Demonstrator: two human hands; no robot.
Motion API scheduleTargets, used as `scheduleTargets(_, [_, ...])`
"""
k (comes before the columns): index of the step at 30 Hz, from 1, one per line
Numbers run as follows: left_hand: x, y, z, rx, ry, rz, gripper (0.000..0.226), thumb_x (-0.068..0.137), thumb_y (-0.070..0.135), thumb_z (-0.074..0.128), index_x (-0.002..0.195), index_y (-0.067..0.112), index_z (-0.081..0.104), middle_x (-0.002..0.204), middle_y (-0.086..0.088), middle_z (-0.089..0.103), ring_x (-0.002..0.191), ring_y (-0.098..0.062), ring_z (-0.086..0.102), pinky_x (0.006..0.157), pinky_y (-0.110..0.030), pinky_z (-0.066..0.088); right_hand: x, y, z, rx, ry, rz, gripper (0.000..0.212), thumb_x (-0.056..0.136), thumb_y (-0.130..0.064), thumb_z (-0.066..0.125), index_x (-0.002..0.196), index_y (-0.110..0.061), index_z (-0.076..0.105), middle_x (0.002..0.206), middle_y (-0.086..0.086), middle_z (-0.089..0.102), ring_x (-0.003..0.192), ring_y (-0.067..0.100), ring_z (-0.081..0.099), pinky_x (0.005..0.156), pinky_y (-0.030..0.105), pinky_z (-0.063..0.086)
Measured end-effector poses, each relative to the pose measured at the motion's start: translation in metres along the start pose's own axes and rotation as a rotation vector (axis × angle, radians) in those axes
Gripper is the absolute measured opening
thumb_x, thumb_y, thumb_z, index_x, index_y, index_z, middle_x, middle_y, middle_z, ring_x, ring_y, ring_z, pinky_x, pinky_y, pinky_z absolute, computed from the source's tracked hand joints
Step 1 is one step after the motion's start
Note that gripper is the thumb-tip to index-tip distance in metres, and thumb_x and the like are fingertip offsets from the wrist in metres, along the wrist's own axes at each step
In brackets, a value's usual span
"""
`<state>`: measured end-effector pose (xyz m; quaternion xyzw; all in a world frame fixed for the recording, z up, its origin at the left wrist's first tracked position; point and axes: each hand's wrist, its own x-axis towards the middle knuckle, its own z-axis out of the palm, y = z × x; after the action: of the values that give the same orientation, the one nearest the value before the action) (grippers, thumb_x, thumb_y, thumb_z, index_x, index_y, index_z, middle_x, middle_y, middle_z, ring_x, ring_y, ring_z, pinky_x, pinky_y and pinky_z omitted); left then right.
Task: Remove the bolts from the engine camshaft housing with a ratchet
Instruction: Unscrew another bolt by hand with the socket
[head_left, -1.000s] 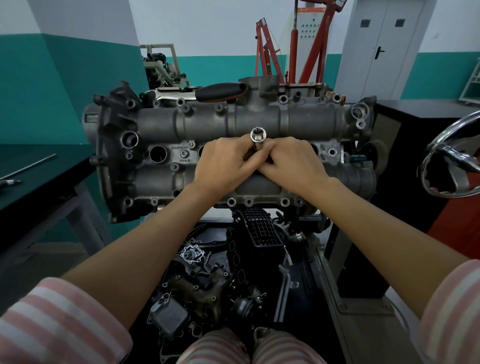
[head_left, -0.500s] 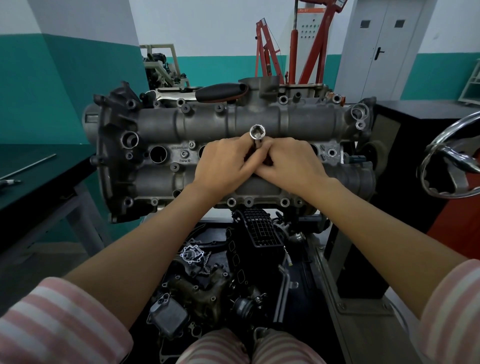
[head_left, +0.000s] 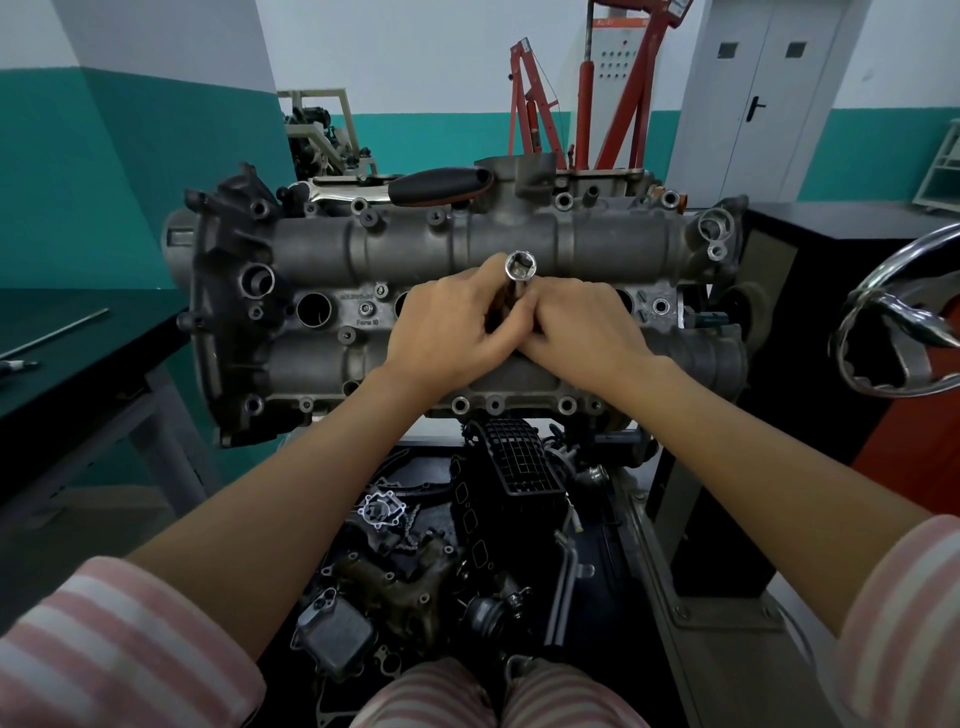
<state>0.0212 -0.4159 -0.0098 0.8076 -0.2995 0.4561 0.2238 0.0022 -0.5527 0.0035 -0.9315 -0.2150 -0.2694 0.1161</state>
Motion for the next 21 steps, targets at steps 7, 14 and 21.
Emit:
scheduleTargets(7, [0.0004, 0.0012, -0.0004, 0.011, -0.046, -0.017, 0.035, 0.090, 0.041, 0.034, 0.066, 0.017, 0.042, 0.061, 0.010, 0.039, 0.049, -0.015, 0.040, 0.050, -0.026, 0.029, 0.0000, 0.0022, 0.0017, 0.019, -0.007, 0.006, 0.019, 0.093, -0.027, 0.051, 0.097, -0.009, 0.054, 0.065, -0.011, 0.031, 0.055, 0.004, 0.026, 0.059, 0.019, 0.018])
scheduleTargets(14, [0.0009, 0.0003, -0.0007, -0.016, -0.009, -0.031, 0.051, 0.089, 0.037, 0.054, 0.055, 0.037, 0.016, 0.047, 0.013, 0.029, 0.044, -0.013, 0.033, 0.043, -0.021, 0.016, -0.0002, 0.0015, 0.0015, 0.031, -0.008, 0.011, 0.021, 0.092, -0.031, 0.053, 0.100, -0.012, 0.056, 0.076, -0.007, 0.042, 0.062, 0.007, 0.032, 0.059, 0.018, 0.020])
scheduleTargets(21, [0.0010, 0.0031, -0.0030, -0.012, 0.005, 0.009, 0.042, 0.088, 0.041, 0.047, 0.059, 0.040, 0.017, 0.048, 0.023, 0.019, 0.044, -0.010, 0.031, 0.043, -0.016, 0.015, -0.0009, 0.0006, 0.0002, 0.024, -0.006, 0.005, 0.016, 0.093, -0.025, 0.051, 0.085, -0.017, 0.041, 0.068, -0.007, 0.034, 0.060, 0.007, 0.026, 0.060, 0.018, 0.018])
